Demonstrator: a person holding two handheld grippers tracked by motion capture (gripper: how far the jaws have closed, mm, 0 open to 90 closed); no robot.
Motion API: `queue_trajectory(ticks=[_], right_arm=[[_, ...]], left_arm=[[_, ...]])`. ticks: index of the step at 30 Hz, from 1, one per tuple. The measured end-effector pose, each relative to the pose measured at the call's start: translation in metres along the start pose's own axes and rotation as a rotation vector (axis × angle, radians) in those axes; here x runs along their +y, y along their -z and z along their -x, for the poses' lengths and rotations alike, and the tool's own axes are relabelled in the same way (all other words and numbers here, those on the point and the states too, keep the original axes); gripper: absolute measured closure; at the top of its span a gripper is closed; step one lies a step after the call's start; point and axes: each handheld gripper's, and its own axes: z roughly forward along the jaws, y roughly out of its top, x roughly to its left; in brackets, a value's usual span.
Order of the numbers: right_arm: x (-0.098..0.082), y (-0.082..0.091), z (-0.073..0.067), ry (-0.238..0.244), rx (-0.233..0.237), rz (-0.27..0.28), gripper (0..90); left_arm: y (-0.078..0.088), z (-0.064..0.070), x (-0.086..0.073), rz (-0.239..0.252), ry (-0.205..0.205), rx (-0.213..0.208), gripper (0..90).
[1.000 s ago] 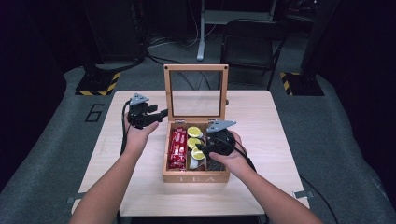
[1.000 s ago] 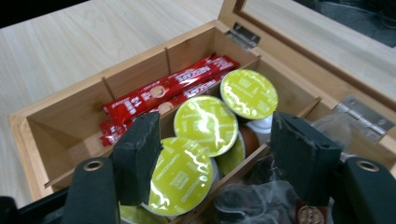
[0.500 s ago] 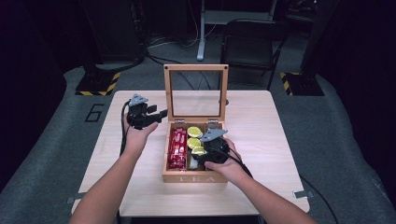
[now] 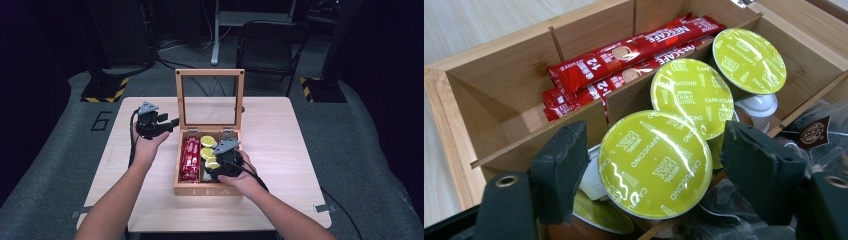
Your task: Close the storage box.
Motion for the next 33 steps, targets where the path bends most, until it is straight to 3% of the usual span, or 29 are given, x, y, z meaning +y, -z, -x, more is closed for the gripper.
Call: queue_trajectory(ticks=[8,15,26,33], right_arm=[[0.000,-0.001,-0.001,0.028,-0.007,-0.011,36.3],[0.002,0.005,-0.004,0.021,-0.014,0.012,36.8],[0.006,0.019,0.005,-0.016,0.002,0.046,36.9],[0.005,0.032,0.017,-0.023,-0.031,0.060,36.9]], left_arm=[[0.000,0.000,0.000,0.000,-0.001,-0.003,43.4],[0.001,-0.001,0.000,0.004,-0.001,0.002,43.4],[-0.001,0.002,0.000,0.001,-0.006,0.000,43.4],[-0.002,0.003,0.000,-0.002,-0.009,-0.001,43.4]])
